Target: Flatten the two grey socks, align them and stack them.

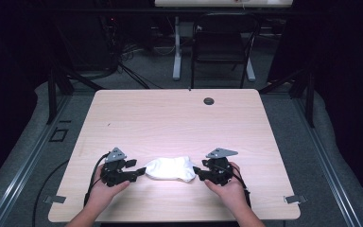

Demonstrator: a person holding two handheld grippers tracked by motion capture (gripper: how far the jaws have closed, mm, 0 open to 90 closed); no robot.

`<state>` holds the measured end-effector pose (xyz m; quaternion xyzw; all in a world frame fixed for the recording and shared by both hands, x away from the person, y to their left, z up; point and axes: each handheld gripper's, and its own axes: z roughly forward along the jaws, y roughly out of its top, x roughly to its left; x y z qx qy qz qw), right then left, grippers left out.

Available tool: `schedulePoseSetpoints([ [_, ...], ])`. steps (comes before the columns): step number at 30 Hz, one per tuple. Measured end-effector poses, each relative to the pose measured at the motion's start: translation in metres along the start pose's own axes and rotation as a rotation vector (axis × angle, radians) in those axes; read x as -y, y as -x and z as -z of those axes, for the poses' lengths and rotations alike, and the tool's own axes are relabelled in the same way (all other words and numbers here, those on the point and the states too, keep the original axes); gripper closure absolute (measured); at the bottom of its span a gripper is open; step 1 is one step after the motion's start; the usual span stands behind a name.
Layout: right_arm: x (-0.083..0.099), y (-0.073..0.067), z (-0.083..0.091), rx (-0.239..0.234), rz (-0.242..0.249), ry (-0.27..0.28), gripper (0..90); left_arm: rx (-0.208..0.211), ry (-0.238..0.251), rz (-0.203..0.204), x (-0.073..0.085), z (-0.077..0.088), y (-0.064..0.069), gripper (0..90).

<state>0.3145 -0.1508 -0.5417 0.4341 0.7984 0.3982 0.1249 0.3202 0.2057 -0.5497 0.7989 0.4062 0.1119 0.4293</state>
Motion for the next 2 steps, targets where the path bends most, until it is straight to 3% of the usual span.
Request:
schedulePoseSetpoints([
  [2, 0.0062, 0.0033, -0.0002, 0.0, -0.02, 0.008, 55.3, -0.011, 0.003, -0.001, 0.0054, 0.0002, -0.0038, 43.3],
])
